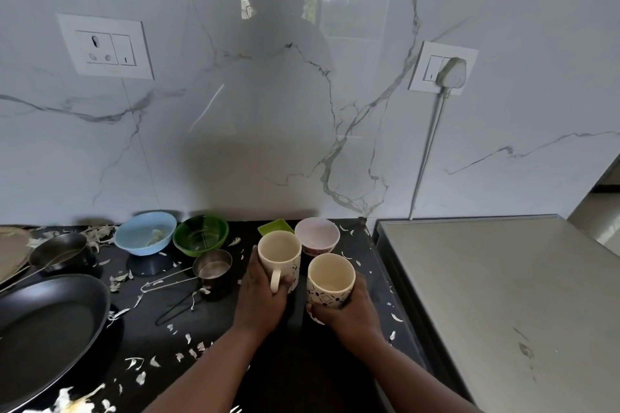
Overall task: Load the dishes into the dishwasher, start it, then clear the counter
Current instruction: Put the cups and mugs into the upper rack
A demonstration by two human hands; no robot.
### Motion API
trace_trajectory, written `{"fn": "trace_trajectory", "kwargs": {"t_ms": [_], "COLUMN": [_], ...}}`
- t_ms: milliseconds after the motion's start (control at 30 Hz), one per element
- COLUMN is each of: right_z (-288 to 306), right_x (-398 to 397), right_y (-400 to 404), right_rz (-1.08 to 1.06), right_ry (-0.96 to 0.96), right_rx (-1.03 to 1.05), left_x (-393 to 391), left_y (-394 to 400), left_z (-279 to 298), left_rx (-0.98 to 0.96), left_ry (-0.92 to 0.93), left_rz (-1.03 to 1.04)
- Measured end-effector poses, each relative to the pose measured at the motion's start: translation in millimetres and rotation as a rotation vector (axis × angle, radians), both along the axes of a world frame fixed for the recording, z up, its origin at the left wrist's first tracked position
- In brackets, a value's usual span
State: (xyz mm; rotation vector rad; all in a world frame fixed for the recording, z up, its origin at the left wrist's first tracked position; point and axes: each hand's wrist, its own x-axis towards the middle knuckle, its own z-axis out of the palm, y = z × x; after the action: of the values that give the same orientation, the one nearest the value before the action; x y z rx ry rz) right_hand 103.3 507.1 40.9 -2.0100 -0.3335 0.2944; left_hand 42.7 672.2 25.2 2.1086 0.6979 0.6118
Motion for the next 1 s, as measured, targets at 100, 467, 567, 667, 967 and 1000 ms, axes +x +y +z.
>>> {"fn": "trace_trajectory", "kwargs": {"t_ms": [100,467,567,667,967,1000], "right_z": [2.9,45.1,62.1,73.0,83.0,81.2], "right_x": [-2.4,-20.9,-35.6,-55.5,-114.5,-123.2], "right_y": [-7.1,-52.1,-78.5,-113.6,-263.7,-283.4], "right_rz": [-0.010,-0.089,-0.071,-0.121,-0.467,-0.511], "right_ry": [0.005,0.124,0.187,0.233,0.298,0.284], "right_rx": [0.026,0.444,0.548,0.696,0.896,0.915], "left_x": [-2.4,-15.4,-16.8,-16.1,-25.6,-28.3], "left_y": [-4.9,-52.6,-70.9,-104.2,-236.6,-251.2], "left_z": [2.6,64.4,75.3,79.4,78.9,80.5], "left_rx": [-0.142,-1.294,-1.379,-1.415,-1.375,-1.353], "left_ry": [-0.085,-0.513,-0.445,-0.278,0.027,0.059], "left_rz": [-0.008,-0.032,-0.180,-0.338,-0.671,-0.719]}}
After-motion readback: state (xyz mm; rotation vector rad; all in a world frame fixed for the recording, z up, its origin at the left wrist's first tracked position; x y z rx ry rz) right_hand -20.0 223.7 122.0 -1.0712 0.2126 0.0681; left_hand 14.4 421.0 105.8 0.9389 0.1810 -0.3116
